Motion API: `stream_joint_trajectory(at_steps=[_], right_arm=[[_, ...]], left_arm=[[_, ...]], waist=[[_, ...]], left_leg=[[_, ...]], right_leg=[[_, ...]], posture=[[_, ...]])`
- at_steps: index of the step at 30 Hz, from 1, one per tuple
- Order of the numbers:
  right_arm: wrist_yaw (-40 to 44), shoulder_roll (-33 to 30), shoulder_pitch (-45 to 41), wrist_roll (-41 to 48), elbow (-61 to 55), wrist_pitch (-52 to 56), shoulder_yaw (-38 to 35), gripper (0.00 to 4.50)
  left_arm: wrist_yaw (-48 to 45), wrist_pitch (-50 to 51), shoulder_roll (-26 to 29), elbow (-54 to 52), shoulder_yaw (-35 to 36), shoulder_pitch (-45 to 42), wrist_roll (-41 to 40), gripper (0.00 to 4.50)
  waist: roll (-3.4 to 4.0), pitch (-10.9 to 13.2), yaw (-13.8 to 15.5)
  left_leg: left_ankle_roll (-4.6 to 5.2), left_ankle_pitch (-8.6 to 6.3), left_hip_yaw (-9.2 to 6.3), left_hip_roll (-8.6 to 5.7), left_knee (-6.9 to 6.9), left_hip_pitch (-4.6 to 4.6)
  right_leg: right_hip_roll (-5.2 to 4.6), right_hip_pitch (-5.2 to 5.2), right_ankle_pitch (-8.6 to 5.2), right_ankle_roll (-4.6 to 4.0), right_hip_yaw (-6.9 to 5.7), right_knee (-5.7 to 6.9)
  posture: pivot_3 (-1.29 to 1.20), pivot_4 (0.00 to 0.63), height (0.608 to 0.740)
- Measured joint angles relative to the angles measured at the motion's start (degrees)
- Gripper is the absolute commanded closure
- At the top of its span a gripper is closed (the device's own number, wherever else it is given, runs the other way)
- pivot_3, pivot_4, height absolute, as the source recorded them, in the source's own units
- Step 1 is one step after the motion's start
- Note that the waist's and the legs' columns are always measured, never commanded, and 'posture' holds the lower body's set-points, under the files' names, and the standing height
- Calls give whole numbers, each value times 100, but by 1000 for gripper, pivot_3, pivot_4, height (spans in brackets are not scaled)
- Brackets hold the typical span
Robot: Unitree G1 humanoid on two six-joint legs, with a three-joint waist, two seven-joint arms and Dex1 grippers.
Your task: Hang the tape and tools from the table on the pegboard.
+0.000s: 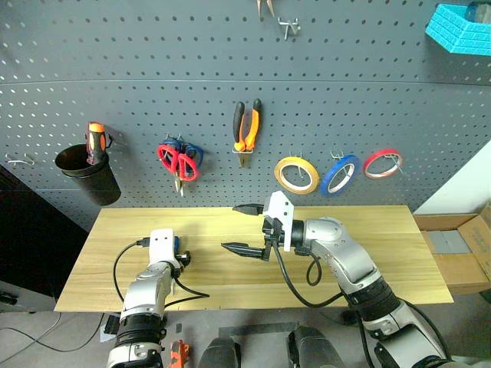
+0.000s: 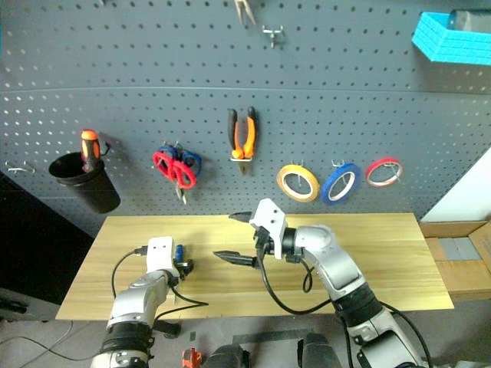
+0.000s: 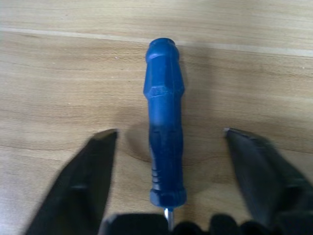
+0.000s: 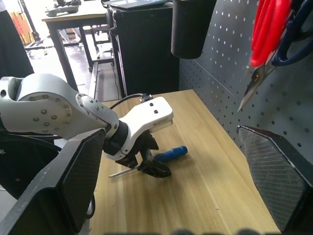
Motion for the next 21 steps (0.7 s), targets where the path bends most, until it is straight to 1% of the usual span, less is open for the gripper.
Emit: stream_joint_trajectory(at_steps=[3,4,6,12,14,18,19,21], right_arm=[[-10,4,-45,-13,30,-46,-5,0],[-22,5,-45,-18,64,-47,-5,0],[-35,5,-44,-21,119,-47,-4,0],[-67,14,-44,-18,124,-50,-5,0],[-29,-4,-47,10,120,-49,-19,0],[103,-124,-35,267,-24,75,-231,0],[147,-160,-9,418,-157,184,-309,0],[170,-184,41,669,-359,380,-446,0]], left_arm=[[-11,41,28,4,3,-26,-9,2985],[-11,55,48,12,4,-35,-9,3428],[-8,66,80,52,15,-70,-9,4001],[-5,74,87,22,7,-90,-22,3992],[-53,-53,176,-254,-173,93,72,3992],[-312,-459,423,-1510,-716,866,333,3992],[-369,-575,540,-1996,-897,1201,466,3992],[-376,-777,676,-2617,-1090,1613,700,3992]], waist=[[0,4,0],[0,4,0],[0,10,1],[-1,13,8],[-2,13,3],[-3,11,18],[-8,7,13],[-6,6,24]], left_leg=[[-1,0,-1,0,-2,-1],[-1,0,-1,0,-2,-2],[-1,0,-2,0,-2,-3],[-13,5,-4,0,-3,-7],[-23,9,-2,0,-5,-10],[-32,7,-6,2,-7,-35],[-33,7,-9,3,-6,-60],[-36,9,-14,2,-4,-89]], right_leg=[[0,0,0,0,-1,-3],[0,0,0,0,-1,-4],[-1,0,0,0,-1,-6],[-2,-3,0,0,-3,-8],[-2,-7,0,0,1,-9],[-8,-26,0,0,10,-15],[-8,-48,0,0,15,-15],[-10,-71,0,-1,12,-15]], posture=[[22,179,740],[22,179,740],[22,179,740],[33,161,740],[33,155,740],[45,140,740],[48,138,740],[53,131,740]])
